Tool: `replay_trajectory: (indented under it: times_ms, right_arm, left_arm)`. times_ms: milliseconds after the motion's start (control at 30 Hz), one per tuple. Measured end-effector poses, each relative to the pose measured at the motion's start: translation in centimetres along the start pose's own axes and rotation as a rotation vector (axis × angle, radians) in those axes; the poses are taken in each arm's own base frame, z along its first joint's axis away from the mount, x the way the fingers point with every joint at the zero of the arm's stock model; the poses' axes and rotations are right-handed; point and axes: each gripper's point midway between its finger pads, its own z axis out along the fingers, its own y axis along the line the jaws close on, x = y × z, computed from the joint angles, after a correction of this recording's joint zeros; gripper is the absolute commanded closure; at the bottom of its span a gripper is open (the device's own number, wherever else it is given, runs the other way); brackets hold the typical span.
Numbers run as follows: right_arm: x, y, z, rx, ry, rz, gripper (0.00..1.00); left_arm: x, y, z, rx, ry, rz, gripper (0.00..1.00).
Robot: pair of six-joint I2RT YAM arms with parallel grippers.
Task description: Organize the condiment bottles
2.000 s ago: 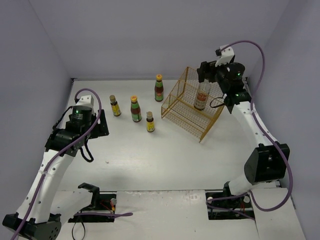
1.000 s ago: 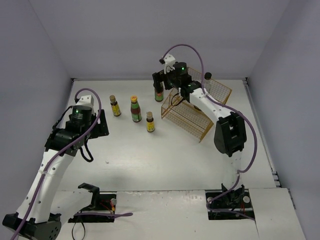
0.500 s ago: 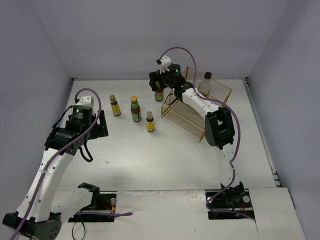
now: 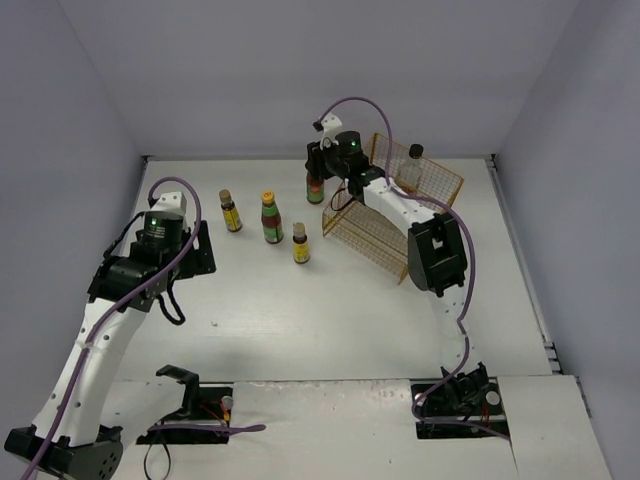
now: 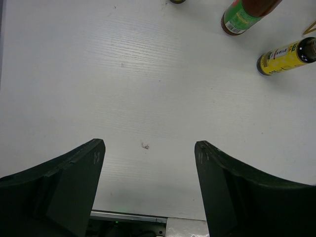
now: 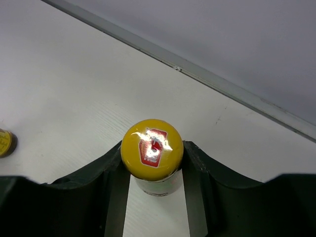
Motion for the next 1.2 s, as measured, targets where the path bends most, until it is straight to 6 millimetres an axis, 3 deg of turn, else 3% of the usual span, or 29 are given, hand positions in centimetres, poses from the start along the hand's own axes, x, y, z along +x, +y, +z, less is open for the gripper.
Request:
replay_trajectory:
  times_ms: [167, 300, 400, 567, 667, 733, 800, 867, 1067, 1133, 1200]
  right_arm:
    - [-0.6, 0.4, -0.9, -0.009, 0.002, -0.013, 1.0]
    - [-3.1, 1.2, -3.9, -0.015, -0.007, -0.035, 1.0]
    - [-7.1, 2.1, -7.7, -0.018, -0.061, -0.059, 1.0]
    - [-15.2, 3.4, -16.3, -0.01, -0.224, -0.115, 1.0]
    - [-18.5, 3.8, -21.3, 0.007, -0.313, -0.148, 1.0]
    - [-19.4, 4.0, -23.7, 0.02, -0.343, -0.164, 1.0]
    - [-19.1, 3.9, -25.0, 0.031, -0.351, -0.175, 1.0]
    - [-17.5, 3.6, -25.2, 0.04, -0.327, -0.182, 1.0]
    - [-10.1, 1.8, -22.5, 0.058, -0.158, -0.161, 1.0]
    - [-8.4, 1.0, -21.8, 0.067, -0.118, -0.152, 1.0]
    - [-8.8, 0.7, -21.6, 0.068, -0.138, -0.151, 1.0]
  left_arm:
    - [-0.1, 0.1, -0.4, 0.006, -0.016, -0.004, 0.27]
    - [-0.2, 0.1, -0.8, 0.012, -0.03, -0.008, 0.27]
    - [-0.3, 0.1, -1.0, 0.016, -0.039, -0.011, 0.27]
    - [-0.4, 0.2, -1.3, 0.021, -0.051, -0.013, 0.27]
    - [-0.5, 0.2, -1.5, 0.024, -0.056, -0.014, 0.27]
    - [-0.6, 0.1, -1.6, 0.029, -0.058, -0.015, 0.27]
    - [-0.6, 0.0, -1.7, 0.036, -0.06, -0.016, 0.27]
    - [-0.6, -0.2, -1.7, 0.043, -0.058, -0.016, 0.27]
    - [-0.5, -0.5, -1.7, 0.06, -0.05, -0.015, 0.27]
    - [-0.5, -0.5, -1.7, 0.061, -0.048, -0.015, 0.27]
    - [-0.6, -0.5, -1.6, 0.06, -0.048, -0.014, 0.27]
